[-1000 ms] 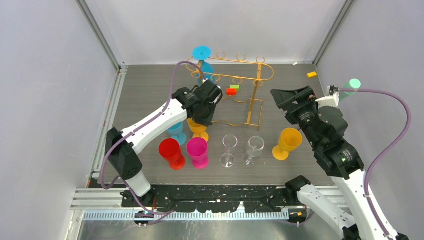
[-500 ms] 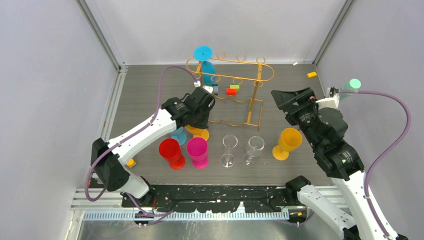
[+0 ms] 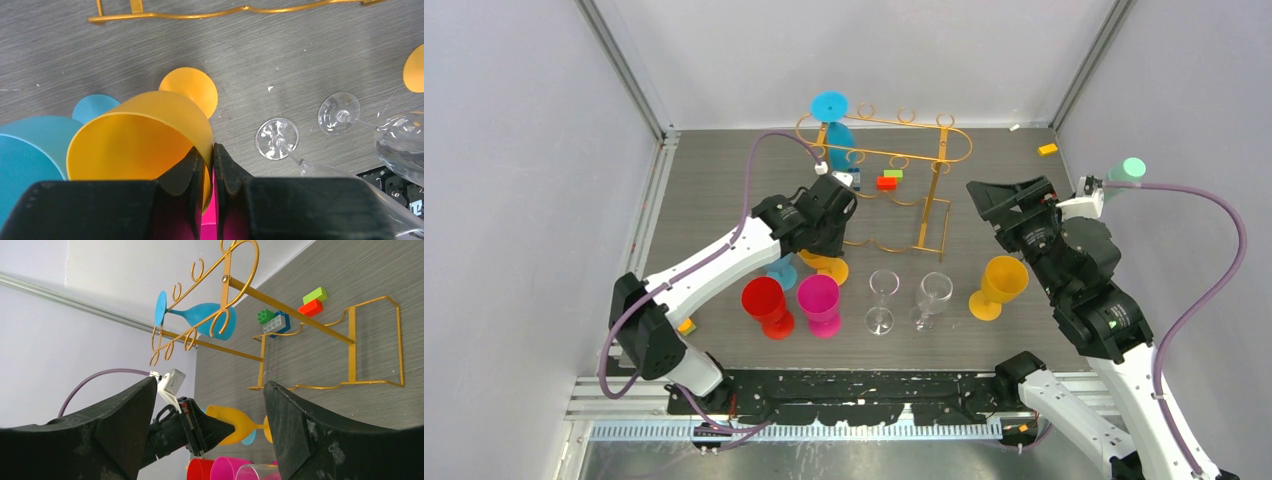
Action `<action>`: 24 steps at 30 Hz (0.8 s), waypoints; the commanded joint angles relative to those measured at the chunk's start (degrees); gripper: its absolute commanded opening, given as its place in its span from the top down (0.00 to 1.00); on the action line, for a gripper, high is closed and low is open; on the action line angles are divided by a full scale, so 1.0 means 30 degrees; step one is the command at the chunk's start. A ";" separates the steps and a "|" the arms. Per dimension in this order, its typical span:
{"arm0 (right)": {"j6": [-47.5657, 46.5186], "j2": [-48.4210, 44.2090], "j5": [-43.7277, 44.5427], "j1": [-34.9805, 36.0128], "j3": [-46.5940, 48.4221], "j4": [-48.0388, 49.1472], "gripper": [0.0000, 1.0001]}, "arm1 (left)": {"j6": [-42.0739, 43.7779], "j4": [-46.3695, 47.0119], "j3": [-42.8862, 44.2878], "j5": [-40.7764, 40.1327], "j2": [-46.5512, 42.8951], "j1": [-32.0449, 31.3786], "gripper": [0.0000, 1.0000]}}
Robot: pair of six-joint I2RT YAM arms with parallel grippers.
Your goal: Take the wine glass off the wine glass rack
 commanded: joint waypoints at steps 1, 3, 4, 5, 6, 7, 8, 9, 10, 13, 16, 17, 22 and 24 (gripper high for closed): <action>0.0059 -0.0247 0.0471 0.0077 0.0034 0.0300 0.16 | -0.0411 0.0928 -0.0269 0.0265 0.0252 -0.0115 0.87; 0.0032 -0.0313 0.0521 0.0077 0.0031 0.0312 0.16 | -0.0439 0.0928 -0.0289 0.0185 0.0351 -0.0116 0.87; 0.0026 -0.0347 0.0526 0.0077 0.0031 0.0315 0.16 | -0.0471 0.0903 -0.0284 0.0155 0.0367 -0.0116 0.87; 0.0025 -0.0358 0.0531 0.0077 0.0030 0.0321 0.16 | -0.0489 0.0874 -0.0301 0.0180 0.0373 -0.0116 0.85; -0.0012 -0.0381 0.0546 0.0077 0.0030 0.0303 0.16 | -0.0492 0.0896 -0.0300 0.0187 0.0395 -0.0116 0.83; -0.0009 -0.0389 0.0557 0.0077 0.0008 0.0300 0.16 | -0.0474 0.0895 -0.0307 0.0166 0.0398 -0.0138 0.80; -0.0006 -0.0371 0.0559 0.0085 0.0005 0.0297 0.16 | -0.0472 0.0884 -0.0286 0.0160 0.0398 -0.0159 0.77; -0.0005 -0.0384 0.0539 0.0081 0.0002 0.0312 0.16 | -0.0413 0.0897 -0.0265 0.0159 0.0413 -0.0187 0.74; -0.0005 -0.0358 0.0550 0.0078 0.0002 0.0319 0.16 | -0.0383 0.0787 -0.0175 0.0111 0.0433 -0.0202 0.71; 0.0044 -0.0348 0.0533 0.0077 0.0001 0.0299 0.16 | -0.0291 0.0523 0.0142 0.0086 0.0366 -0.0276 0.66; 0.0053 -0.0360 0.0504 0.0077 0.0051 0.0299 0.16 | -0.0237 0.0429 0.0604 0.0295 -0.0233 -0.0294 0.62; 0.0053 -0.0366 0.0503 0.0077 0.0070 0.0297 0.16 | -0.0208 0.0456 0.0769 0.0541 -0.0508 -0.0317 0.61; 0.0036 -0.0386 0.0478 0.0077 0.0145 0.0319 0.16 | -0.0155 0.0844 0.1405 0.1529 -0.2005 -0.0304 0.48; 0.0051 -0.0426 0.0496 0.0099 0.0125 0.0307 0.16 | 0.0063 0.1028 0.1532 0.1894 -0.2659 -0.0292 0.46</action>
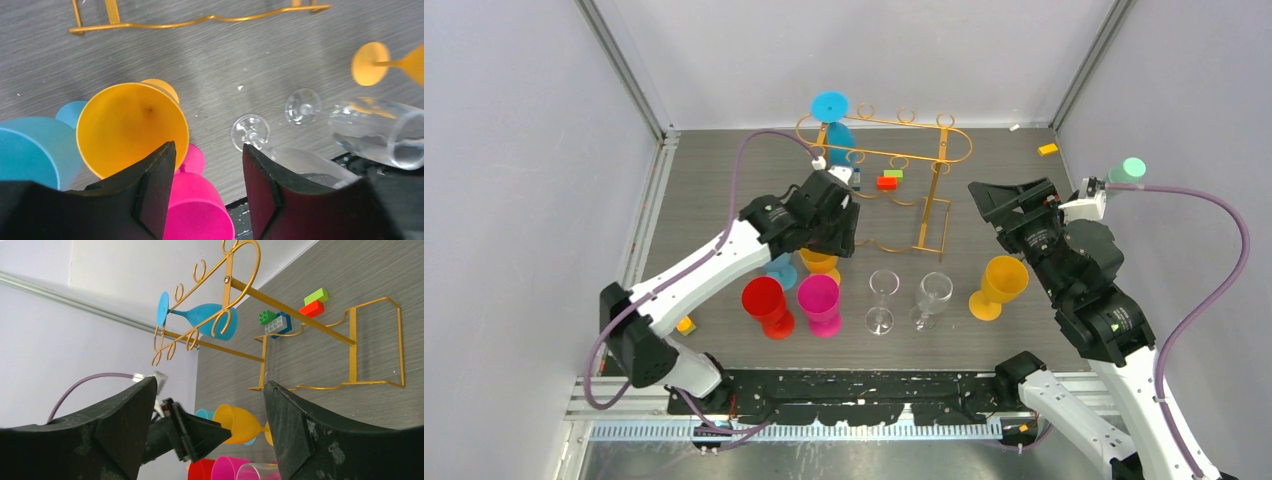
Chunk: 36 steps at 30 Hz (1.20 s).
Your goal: Take the wine glass off the wine glass rack
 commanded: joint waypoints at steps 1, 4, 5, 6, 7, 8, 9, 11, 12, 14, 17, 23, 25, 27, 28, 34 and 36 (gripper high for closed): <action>0.0060 -0.0179 0.0492 0.0083 0.0129 0.0343 0.16 | 0.0700 0.1176 0.1231 0.1242 -0.2517 -0.0066 0.45; 0.0089 -0.0214 0.0442 0.0078 0.0166 0.0341 0.16 | 0.1828 0.2540 0.0983 0.1860 -0.3740 -0.0066 0.34; 0.0128 -0.0217 0.0439 0.0077 0.0175 0.0340 0.16 | 0.2184 0.2982 0.0880 0.1619 -0.4126 -0.0051 0.28; 0.0138 -0.0213 0.0394 0.0077 0.0197 0.0340 0.16 | 0.2401 0.3355 0.0882 0.1205 -0.4614 -0.0024 0.23; 0.0140 -0.0159 0.0323 0.0077 0.0239 0.0340 0.17 | 0.2538 0.3735 0.0992 0.0699 -0.4876 0.0042 0.18; 0.0170 -0.0042 0.0278 0.0077 0.0285 0.0340 0.17 | 0.2621 0.4087 0.1200 0.0244 -0.5074 0.0200 0.15; 0.0185 0.0006 0.0199 0.0077 0.0444 0.0340 0.17 | 0.2635 0.4398 0.1467 0.0100 -0.5146 0.0447 0.13; 0.0224 0.0298 0.0067 0.0077 0.0748 0.0359 0.17 | 0.2546 0.5095 0.2163 0.0032 -0.5121 0.1065 0.10; 0.0228 0.0489 0.0003 0.0077 0.0847 0.0345 0.17 | 0.2314 0.5513 0.2470 0.0036 -0.5064 0.1405 0.09; 0.0211 0.0728 -0.0127 0.0077 0.1131 0.0378 0.17 | 0.1552 0.6305 0.3105 0.0207 -0.4788 0.2215 0.09; 0.0305 0.0807 -0.0184 0.0092 0.1279 0.0370 0.17 | -0.0181 0.7534 0.3699 0.0398 -0.4264 0.3696 0.09; 0.0603 0.0550 -0.0188 0.0077 0.1021 0.0374 0.18 | -0.4907 0.9360 0.4814 0.4967 -0.2339 0.8299 0.31; 0.0606 0.0527 -0.0176 0.0092 0.0959 0.0359 0.18 | -0.5844 0.9906 0.5249 0.6530 -0.1501 0.8906 0.39; 0.0626 0.0564 -0.0165 0.0078 0.0921 0.0369 0.18 | -0.7135 1.0368 0.5673 0.7014 -0.0394 0.8987 0.47; 0.0673 0.0600 -0.0186 0.0078 0.0903 0.0392 0.18 | -0.7575 1.0566 0.5758 0.7165 -0.0071 0.8987 0.48; 0.0707 0.0576 -0.0084 0.0077 0.0711 0.0345 0.18 | -0.8977 1.0726 0.6258 0.5990 0.1106 0.8936 0.53; 0.0685 0.0541 0.0075 0.0077 0.0624 0.0367 0.19 | -0.9617 1.0383 0.6535 0.5522 0.1449 0.8853 0.55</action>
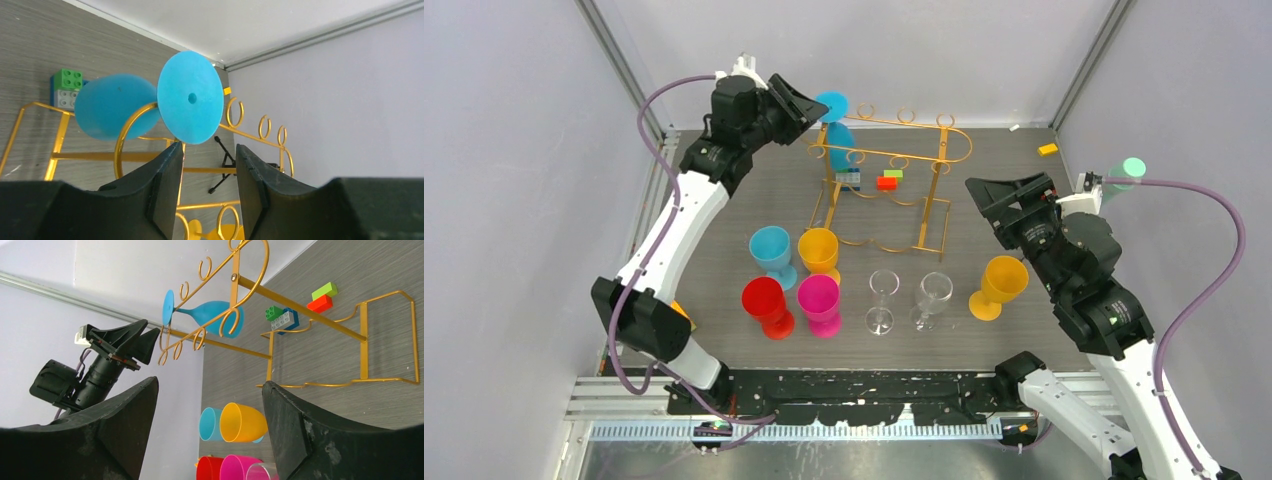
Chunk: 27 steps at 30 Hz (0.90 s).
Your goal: Take the wine glass off the wine glass rack
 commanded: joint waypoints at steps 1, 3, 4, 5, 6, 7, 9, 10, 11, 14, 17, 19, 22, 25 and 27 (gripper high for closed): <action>0.0126 -0.0152 0.0506 0.0077 0.0048 0.0375 0.19 | -0.1888 0.0518 0.1681 -0.0861 0.0385 -0.0259 0.56; 0.0122 -0.0210 0.0615 0.0077 -0.0040 0.0386 0.19 | -0.1823 -0.0233 0.2147 -0.2009 0.0542 -0.0562 0.55; 0.0126 -0.0243 0.0661 0.0077 -0.0055 0.0368 0.20 | -0.1747 -0.0566 0.2312 -0.2766 0.0587 -0.0714 0.55; 0.0114 -0.0281 0.0684 0.0077 -0.0102 0.0378 0.20 | -0.1653 -0.0739 0.2399 -0.3152 0.0632 -0.0861 0.54; 0.0122 -0.0301 0.0722 0.0077 -0.0130 0.0385 0.20 | -0.1597 -0.0856 0.2435 -0.3884 0.0653 -0.0990 0.54; 0.0106 -0.0339 0.0743 0.0077 -0.0150 0.0383 0.20 | -0.1539 -0.1006 0.2462 -0.4376 0.0666 -0.1108 0.54; 0.0061 -0.0350 0.0784 0.0077 -0.0182 0.0375 0.20 | -0.1317 -0.1363 0.2594 -0.5259 0.0706 -0.1350 0.53; 0.0051 -0.0366 0.0791 0.0077 -0.0184 0.0368 0.20 | -0.1164 -0.1626 0.2701 -0.5686 0.0735 -0.1487 0.53; 0.0022 -0.0377 0.0793 0.0077 -0.0186 0.0364 0.20 | -0.0914 -0.1846 0.2810 -0.6095 0.0764 -0.1647 0.52; -0.0001 -0.0375 0.0815 0.0077 -0.0210 0.0388 0.20 | -0.0234 -0.2651 0.3269 -0.7245 0.0906 -0.2037 0.51; 0.0007 -0.0379 0.0810 0.0077 -0.0256 0.0402 0.20 | 0.0249 -0.2914 0.3321 -0.7728 0.0941 -0.2214 0.50; 0.0038 -0.0406 0.0848 0.0077 -0.0294 0.0396 0.20 | 0.0369 -0.3084 0.3281 -0.7875 0.0995 -0.2230 0.49; 0.0042 -0.0488 0.0931 0.0092 -0.0310 0.0366 0.20 | 0.0368 -0.3079 0.3235 -0.7898 0.1158 -0.2230 0.49; 0.0057 -0.0613 0.0981 0.0078 -0.0197 0.0364 0.20 | 0.0303 -0.2817 0.3444 -0.7352 0.1492 -0.2201 0.49; 0.0083 -0.0699 0.0898 0.0077 -0.0078 0.0370 0.21 | 0.0262 -0.2858 0.3699 -0.7249 0.1762 -0.2201 0.50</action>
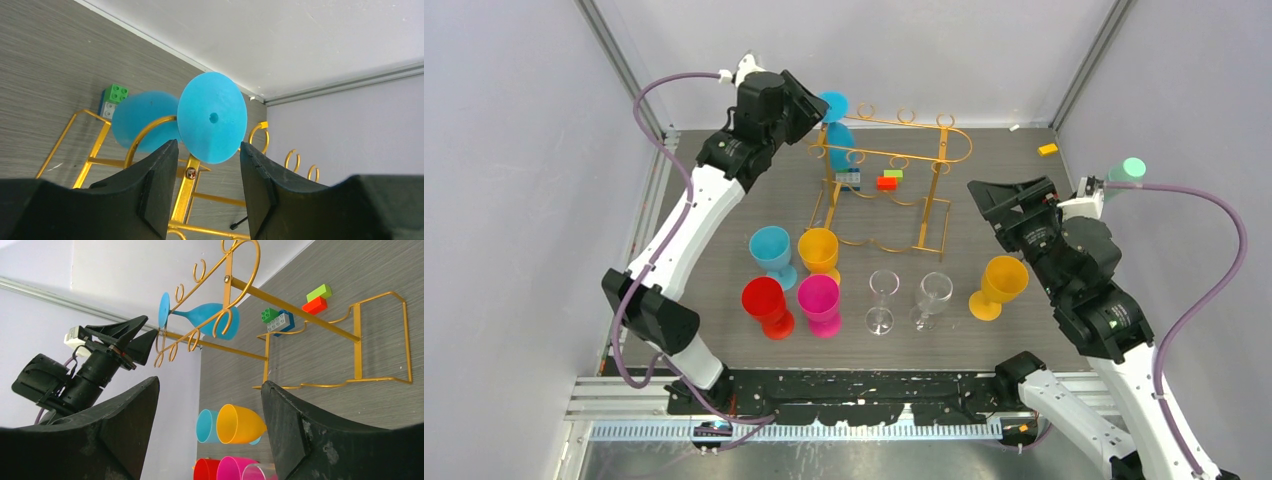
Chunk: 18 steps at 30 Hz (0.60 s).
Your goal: Take the wine glass off the wine glass rack
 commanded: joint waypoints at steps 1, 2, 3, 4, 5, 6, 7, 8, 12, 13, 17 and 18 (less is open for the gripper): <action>0.0077 -0.0448 0.0521 0.0077 0.0349 0.0386 0.20 | 0.0271 0.0065 0.1100 -0.0183 0.0534 0.0014 0.50; 0.0084 -0.0485 0.0519 0.0077 0.0385 0.0392 0.21 | 0.0241 0.0035 0.1169 -0.0186 0.0614 0.0014 0.50; 0.0070 -0.0557 0.0555 0.0077 0.0406 0.0375 0.21 | 0.0222 0.0027 0.1225 -0.0208 0.0709 0.0014 0.50; 0.0038 -0.0598 0.0551 0.0077 0.0407 0.0372 0.21 | 0.0190 0.0041 0.1247 -0.0214 0.0772 0.0014 0.50; 0.0033 -0.0665 0.0599 0.0077 0.0402 0.0370 0.21 | 0.0179 0.0087 0.1279 -0.0219 0.0853 0.0014 0.50; 0.0051 -0.0704 0.0617 0.0063 0.0398 0.0385 0.21 | 0.0178 0.0085 0.1342 -0.0205 0.0936 0.0014 0.50; 0.0054 -0.0716 0.0630 0.0070 0.0398 0.0373 0.21 | 0.0178 0.0074 0.1386 -0.0188 0.1038 0.0040 0.50; 0.0019 -0.0724 0.0632 0.0076 0.0375 0.0371 0.21 | 0.0218 0.0160 0.1429 -0.0150 0.1121 0.0043 0.50; 0.0047 -0.0764 0.0607 0.0077 0.0342 0.0395 0.21 | 0.0331 0.0656 0.1498 0.0021 0.1465 0.0085 0.49; 0.0052 -0.0775 0.0606 0.0077 0.0326 0.0382 0.21 | 0.0303 0.0819 0.1465 0.0107 0.1551 0.0114 0.50; 0.0002 -0.0879 0.0713 0.0077 0.0296 0.0362 0.21 | 0.0102 0.1491 0.1090 0.0209 0.1654 0.0160 0.54; -0.0015 -0.0897 0.0779 0.0077 0.0317 0.0243 0.21 | 0.0044 0.1714 0.0941 0.0310 0.1637 0.0182 0.57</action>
